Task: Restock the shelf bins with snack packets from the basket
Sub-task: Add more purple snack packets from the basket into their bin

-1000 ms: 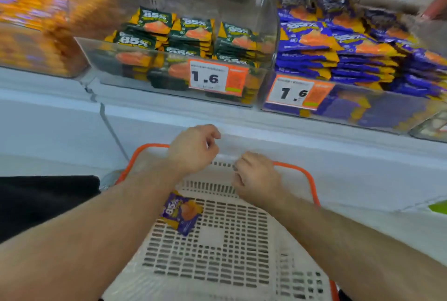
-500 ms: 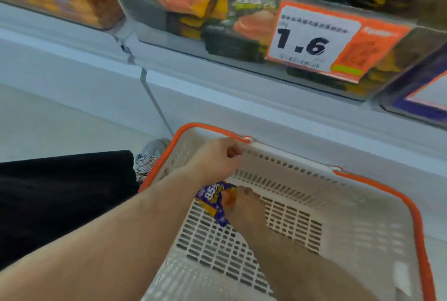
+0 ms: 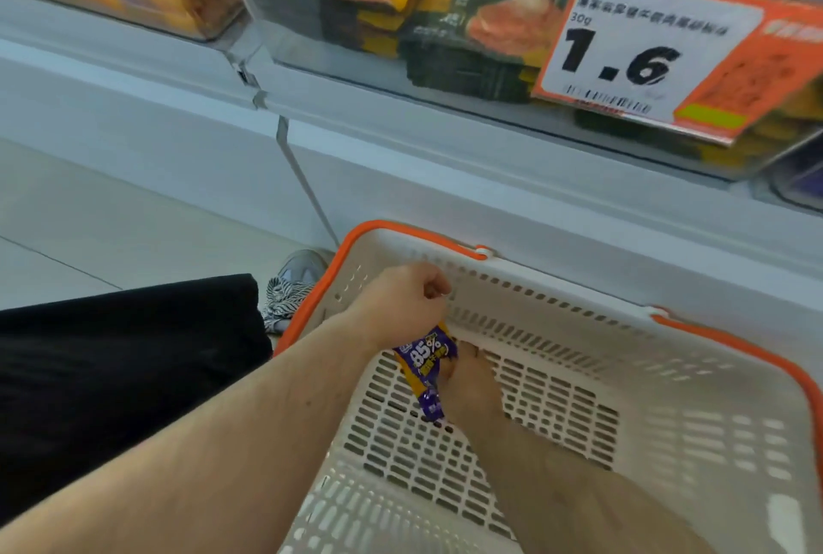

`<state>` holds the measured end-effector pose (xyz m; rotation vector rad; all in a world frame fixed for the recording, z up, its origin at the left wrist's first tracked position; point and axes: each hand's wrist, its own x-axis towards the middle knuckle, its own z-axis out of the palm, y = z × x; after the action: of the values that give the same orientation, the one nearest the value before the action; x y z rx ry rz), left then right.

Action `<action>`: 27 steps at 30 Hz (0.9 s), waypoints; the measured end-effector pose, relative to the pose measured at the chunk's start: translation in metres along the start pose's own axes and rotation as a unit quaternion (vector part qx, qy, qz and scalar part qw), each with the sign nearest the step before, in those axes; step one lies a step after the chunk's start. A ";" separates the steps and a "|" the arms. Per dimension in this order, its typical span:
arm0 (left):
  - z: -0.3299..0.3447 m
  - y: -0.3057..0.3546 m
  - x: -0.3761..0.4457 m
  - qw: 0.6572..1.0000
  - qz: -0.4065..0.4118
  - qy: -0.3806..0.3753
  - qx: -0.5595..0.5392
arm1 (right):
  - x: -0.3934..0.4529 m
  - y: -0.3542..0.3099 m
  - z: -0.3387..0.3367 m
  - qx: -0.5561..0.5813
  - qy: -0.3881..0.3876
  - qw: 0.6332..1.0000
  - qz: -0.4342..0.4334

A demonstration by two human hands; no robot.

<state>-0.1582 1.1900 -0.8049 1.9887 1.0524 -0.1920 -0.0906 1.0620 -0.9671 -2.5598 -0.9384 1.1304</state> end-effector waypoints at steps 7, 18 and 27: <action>0.015 0.017 -0.012 0.999 -0.013 0.025 -0.017 | -0.050 0.018 -0.094 0.155 0.005 0.988 -0.012; 0.017 0.094 -0.054 0.966 0.089 -0.012 -0.244 | -0.153 0.033 -0.200 0.432 0.149 0.889 -0.027; -0.014 0.199 -0.110 0.943 0.237 0.016 -0.233 | -0.245 0.016 -0.268 0.101 0.440 0.873 -0.187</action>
<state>-0.0846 1.0783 -0.6213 1.7444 0.5420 0.3234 -0.0150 0.9183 -0.6422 -2.1760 -0.9132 -0.0842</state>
